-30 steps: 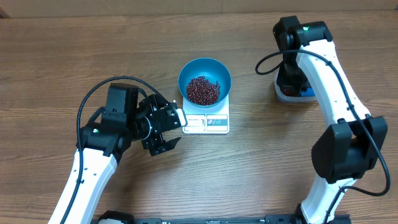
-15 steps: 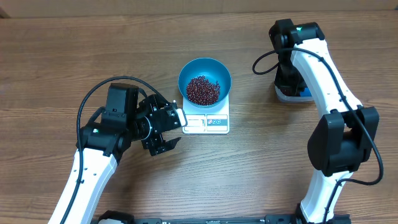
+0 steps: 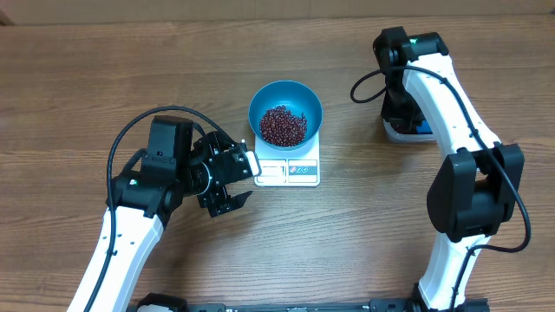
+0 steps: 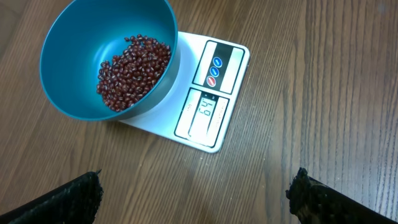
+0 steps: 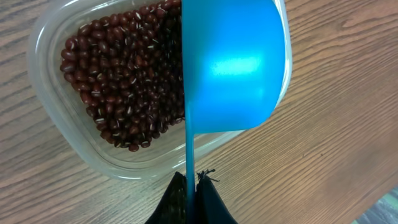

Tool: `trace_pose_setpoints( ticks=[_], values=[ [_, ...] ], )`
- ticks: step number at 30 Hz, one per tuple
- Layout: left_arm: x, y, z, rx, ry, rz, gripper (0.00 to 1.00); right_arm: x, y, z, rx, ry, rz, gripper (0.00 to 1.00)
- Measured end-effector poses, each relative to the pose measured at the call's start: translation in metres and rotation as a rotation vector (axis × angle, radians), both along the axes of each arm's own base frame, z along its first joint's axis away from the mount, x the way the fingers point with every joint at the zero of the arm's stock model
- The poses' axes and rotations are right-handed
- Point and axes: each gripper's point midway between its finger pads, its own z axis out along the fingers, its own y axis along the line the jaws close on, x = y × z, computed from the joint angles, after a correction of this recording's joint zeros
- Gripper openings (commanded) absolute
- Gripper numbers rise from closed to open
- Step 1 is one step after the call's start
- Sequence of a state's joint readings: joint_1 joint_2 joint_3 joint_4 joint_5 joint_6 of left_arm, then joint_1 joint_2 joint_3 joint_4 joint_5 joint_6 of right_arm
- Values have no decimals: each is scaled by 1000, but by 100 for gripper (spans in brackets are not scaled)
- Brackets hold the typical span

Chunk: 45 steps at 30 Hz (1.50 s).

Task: Scoop item into bowl and weigh 150g on scale
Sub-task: 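Lower the scoop with the right gripper into the bean tub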

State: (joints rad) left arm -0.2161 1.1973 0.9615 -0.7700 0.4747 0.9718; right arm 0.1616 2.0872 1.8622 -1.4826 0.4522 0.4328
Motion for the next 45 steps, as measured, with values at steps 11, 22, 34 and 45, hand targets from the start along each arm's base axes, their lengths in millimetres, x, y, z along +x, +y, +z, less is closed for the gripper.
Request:
trace_pose_setpoints(
  ticks=[11, 22, 34, 45],
  values=[
    [0, 0, 0, 0, 0, 0, 99, 1, 1, -1, 9, 1, 13, 4],
    [0, 0, 0, 0, 0, 0, 99, -8, 2, -14, 6, 42, 17, 4],
    [0, 0, 0, 0, 0, 0, 100, -5, 15, -22, 90, 35, 22, 4],
    [0, 0, 0, 0, 0, 0, 100, -5, 28, -26, 172, 48, 43, 4]
  ],
)
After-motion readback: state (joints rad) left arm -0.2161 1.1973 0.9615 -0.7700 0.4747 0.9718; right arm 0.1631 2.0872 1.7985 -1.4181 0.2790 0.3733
